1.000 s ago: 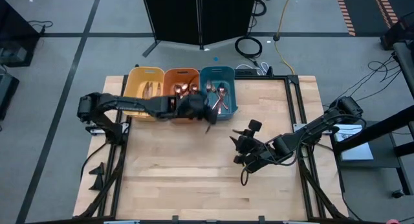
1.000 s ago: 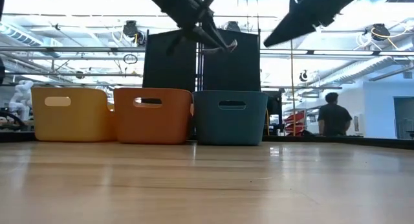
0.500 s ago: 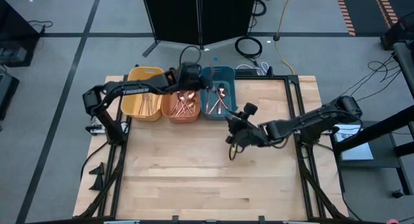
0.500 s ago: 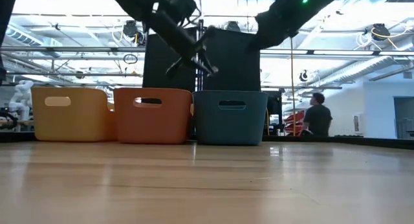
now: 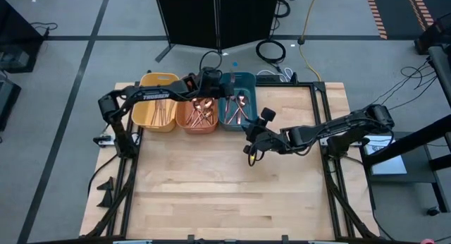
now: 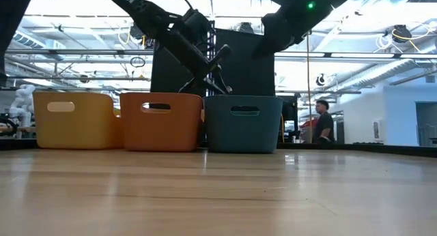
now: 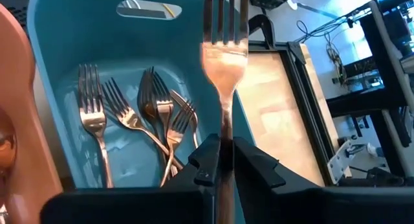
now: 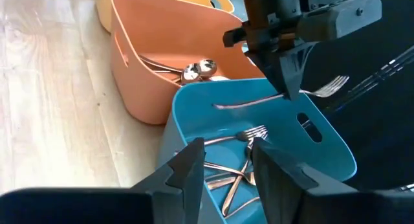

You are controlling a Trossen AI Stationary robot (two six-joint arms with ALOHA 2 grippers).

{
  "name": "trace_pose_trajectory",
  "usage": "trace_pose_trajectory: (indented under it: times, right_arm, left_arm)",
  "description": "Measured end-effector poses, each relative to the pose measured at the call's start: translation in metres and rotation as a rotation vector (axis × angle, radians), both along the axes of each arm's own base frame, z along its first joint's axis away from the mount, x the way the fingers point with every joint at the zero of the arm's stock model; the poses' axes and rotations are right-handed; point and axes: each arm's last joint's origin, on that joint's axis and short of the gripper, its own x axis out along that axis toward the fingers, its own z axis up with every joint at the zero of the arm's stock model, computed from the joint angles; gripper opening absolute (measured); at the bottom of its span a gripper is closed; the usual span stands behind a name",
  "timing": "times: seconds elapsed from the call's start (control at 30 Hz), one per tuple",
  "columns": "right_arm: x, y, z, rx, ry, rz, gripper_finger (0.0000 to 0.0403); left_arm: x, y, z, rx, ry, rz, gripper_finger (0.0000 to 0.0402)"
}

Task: Sort silverware
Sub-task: Put the gold fork into the blue bin, then return to Home Position

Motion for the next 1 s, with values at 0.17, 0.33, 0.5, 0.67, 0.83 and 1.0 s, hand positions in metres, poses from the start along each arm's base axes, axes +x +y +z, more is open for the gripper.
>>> trace_pose_trajectory:
  times: [0.17, 0.33, 0.5, 0.67, 0.83, 1.0]
  right_arm:
    - [0.0, 0.0, 0.0, 0.002, -0.003, -0.002, 0.0118]
    - [0.0, 0.0, 0.001, 0.007, -0.013, -0.004, 0.0118]
    - [0.0, 0.001, 0.001, 0.006, -0.012, 0.0, 0.0118]
    - [-0.002, 0.003, 0.006, -0.005, -0.028, 0.015, 0.0118]
    - [-0.003, 0.008, 0.019, 0.028, -0.085, 0.125, 0.0118]
    - [-0.009, 0.011, 0.042, 0.127, -0.218, 0.287, 0.0118]
  left_arm:
    - [0.0, 0.0, 0.0, 0.006, 0.001, 0.001, 0.0046]
    - [0.0, 0.0, 0.0, 0.025, 0.011, -0.014, 0.0047]
    - [0.0, 0.0, 0.008, 0.119, -0.003, -0.061, 0.0048]
    - [-0.008, -0.016, 0.049, 0.284, -0.078, -0.139, 0.0048]
    - [-0.024, -0.049, 0.09, 0.469, -0.102, -0.266, 0.0048]
    - [-0.041, -0.091, 0.119, 0.59, -0.136, -0.398, 0.0048]
